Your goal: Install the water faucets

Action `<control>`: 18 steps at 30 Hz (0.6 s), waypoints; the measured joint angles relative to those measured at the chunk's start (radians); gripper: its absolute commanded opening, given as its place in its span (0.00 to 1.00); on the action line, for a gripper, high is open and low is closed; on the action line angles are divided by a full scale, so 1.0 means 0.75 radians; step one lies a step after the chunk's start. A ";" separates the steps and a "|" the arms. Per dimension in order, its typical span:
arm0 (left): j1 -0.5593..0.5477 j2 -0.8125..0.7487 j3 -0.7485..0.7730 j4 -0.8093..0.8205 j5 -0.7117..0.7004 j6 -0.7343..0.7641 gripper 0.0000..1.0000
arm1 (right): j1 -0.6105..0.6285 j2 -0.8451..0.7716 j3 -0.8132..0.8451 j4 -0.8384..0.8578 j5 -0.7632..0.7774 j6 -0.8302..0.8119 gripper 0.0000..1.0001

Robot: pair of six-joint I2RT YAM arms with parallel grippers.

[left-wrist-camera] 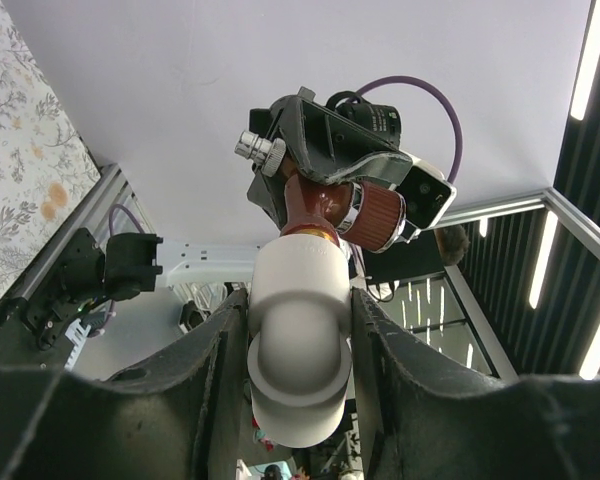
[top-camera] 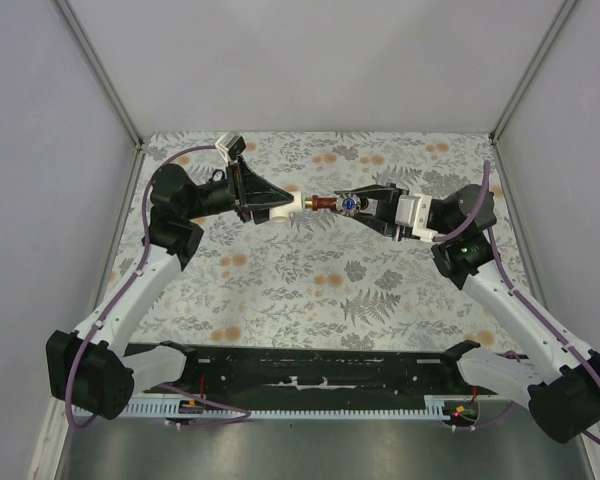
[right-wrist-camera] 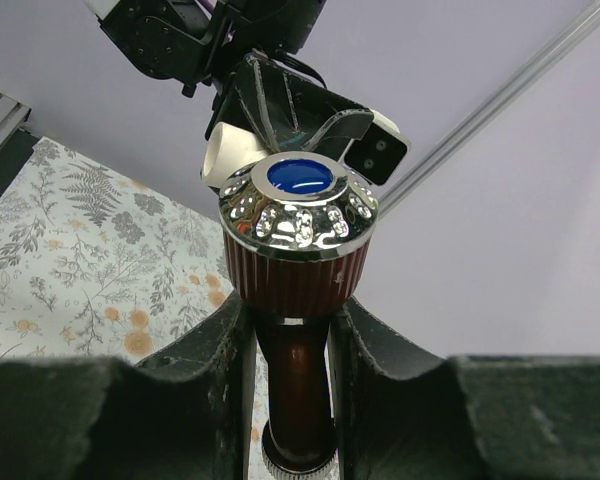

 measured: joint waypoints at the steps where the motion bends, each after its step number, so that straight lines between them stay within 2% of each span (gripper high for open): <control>1: 0.000 0.000 0.003 -0.004 0.005 -0.001 0.02 | 0.000 0.002 0.000 0.016 -0.003 0.006 0.00; 18: -0.038 0.000 0.053 -0.052 0.054 -0.014 0.02 | 0.016 0.041 0.001 0.143 -0.054 0.055 0.00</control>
